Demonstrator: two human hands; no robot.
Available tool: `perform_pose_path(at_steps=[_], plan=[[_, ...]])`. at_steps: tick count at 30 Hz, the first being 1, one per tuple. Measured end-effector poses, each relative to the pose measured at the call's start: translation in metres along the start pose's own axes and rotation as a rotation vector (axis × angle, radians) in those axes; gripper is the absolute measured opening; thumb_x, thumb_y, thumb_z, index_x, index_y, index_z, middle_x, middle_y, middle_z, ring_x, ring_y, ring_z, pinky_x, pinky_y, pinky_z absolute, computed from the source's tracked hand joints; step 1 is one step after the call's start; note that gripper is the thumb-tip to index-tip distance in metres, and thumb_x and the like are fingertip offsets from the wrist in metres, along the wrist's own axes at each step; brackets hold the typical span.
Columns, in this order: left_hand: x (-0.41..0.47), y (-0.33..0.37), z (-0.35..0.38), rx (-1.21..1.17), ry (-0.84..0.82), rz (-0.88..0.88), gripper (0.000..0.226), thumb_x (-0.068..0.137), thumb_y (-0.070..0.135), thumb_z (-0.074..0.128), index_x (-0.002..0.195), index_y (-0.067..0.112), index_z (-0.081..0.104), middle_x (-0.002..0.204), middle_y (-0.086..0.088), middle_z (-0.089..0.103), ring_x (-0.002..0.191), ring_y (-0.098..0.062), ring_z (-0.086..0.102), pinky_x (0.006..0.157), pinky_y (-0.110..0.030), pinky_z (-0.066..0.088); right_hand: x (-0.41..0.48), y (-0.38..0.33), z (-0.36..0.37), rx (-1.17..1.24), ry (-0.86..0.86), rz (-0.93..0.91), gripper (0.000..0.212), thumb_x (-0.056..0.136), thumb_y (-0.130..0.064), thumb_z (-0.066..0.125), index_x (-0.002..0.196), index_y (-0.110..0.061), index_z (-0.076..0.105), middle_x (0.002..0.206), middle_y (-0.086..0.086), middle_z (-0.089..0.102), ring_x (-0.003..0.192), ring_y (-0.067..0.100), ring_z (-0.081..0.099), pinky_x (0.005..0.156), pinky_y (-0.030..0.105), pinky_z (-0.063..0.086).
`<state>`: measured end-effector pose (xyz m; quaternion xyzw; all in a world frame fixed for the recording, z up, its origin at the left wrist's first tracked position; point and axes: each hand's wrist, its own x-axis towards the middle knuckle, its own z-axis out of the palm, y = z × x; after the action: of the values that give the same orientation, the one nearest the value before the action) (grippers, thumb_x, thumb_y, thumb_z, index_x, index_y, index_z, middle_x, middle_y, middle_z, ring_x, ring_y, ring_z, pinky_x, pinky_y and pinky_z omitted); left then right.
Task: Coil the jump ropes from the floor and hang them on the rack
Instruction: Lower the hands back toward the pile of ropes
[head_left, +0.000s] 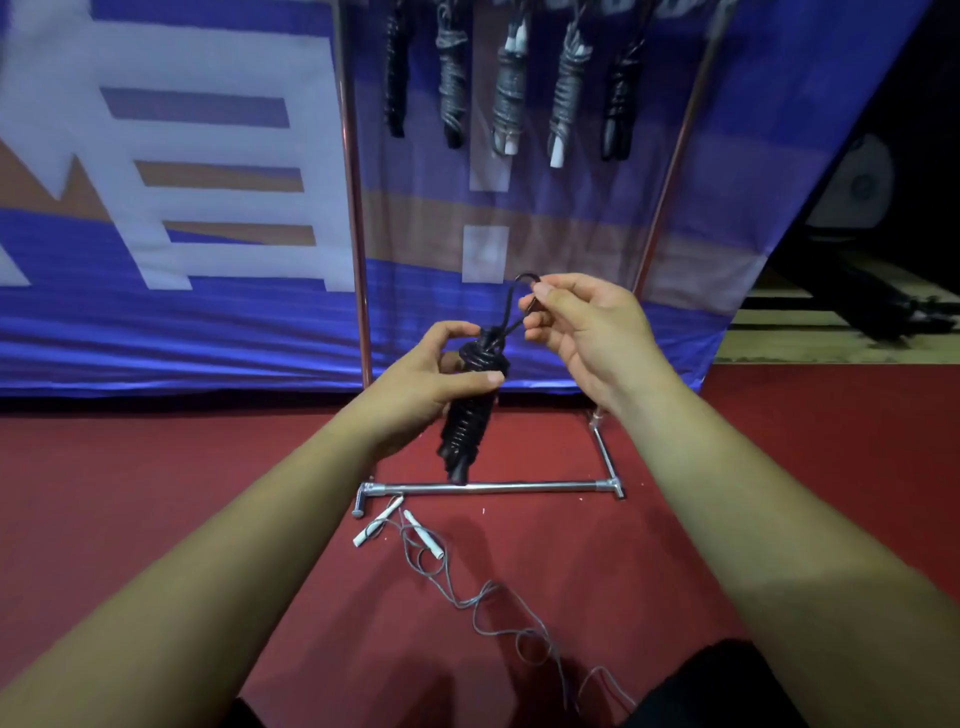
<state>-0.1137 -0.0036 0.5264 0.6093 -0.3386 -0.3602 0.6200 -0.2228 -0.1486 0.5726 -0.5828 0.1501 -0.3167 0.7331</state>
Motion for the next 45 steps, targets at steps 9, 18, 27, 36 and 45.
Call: perform_pose_path(at_steps=[9, 18, 27, 36, 45], plan=[[0.062, 0.113, 0.025, 0.121, 0.081, 0.197, 0.041, 0.078, 0.019, 0.083, 0.11, 0.017, 0.058, 0.109, -0.013, 0.071, 0.106, -0.025, 0.069, 0.094, -0.038, 0.051, 0.05, -0.123, 0.002, -0.079, 0.059, -0.185, 0.006, 0.095, -0.001, 0.058, 0.1, 0.002, 0.06, 0.079, 0.015, 0.065, 0.056, 0.016, 0.059, 0.057, 0.025, 0.054], [0.149, 0.17, 0.054, 0.182, 0.1, 0.25, 0.069, 0.07, 0.027, 0.089, 0.13, 0.019, 0.055, 0.12, -0.016, 0.064, 0.109, -0.027, 0.067, 0.096, -0.045, 0.055, 0.119, -0.176, -0.033, -0.219, 0.19, -0.277, 0.009, 0.095, -0.005, 0.058, 0.087, -0.008, 0.061, 0.076, 0.008, 0.061, 0.054, 0.014, 0.059, 0.052, 0.027, 0.049], [0.258, 0.194, 0.095, 0.212, 0.115, 0.325, 0.038, 0.083, 0.02, 0.08, 0.109, 0.007, 0.056, 0.085, -0.001, 0.064, 0.078, -0.016, 0.061, 0.068, -0.026, 0.05, 0.215, -0.213, -0.088, -0.424, 0.362, -0.371, 0.008, 0.09, -0.003, 0.061, 0.083, -0.003, 0.066, 0.071, 0.009, 0.062, 0.055, 0.014, 0.057, 0.048, 0.022, 0.048], [0.362, 0.221, 0.119, 0.349, 0.237, 0.388, 0.046, 0.073, 0.043, 0.085, 0.099, 0.015, 0.059, 0.096, -0.005, 0.069, 0.094, -0.027, 0.07, 0.09, -0.047, 0.057, 0.315, -0.238, -0.12, -0.503, 0.528, -0.403, 0.018, 0.081, 0.001, 0.061, 0.066, -0.009, 0.063, 0.064, 0.009, 0.06, 0.051, 0.016, 0.054, 0.057, 0.032, 0.051], [0.416, 0.211, 0.125, 0.406, 0.281, 0.328, 0.056, 0.053, 0.045, 0.086, 0.081, 0.001, 0.068, 0.076, -0.017, 0.068, 0.082, -0.034, 0.073, 0.08, -0.054, 0.06, 0.374, -0.224, -0.139, -0.461, 0.63, -0.211, 0.014, 0.085, 0.003, 0.059, 0.096, -0.001, 0.066, 0.061, 0.01, 0.059, 0.035, 0.014, 0.048, 0.038, 0.017, 0.041]])
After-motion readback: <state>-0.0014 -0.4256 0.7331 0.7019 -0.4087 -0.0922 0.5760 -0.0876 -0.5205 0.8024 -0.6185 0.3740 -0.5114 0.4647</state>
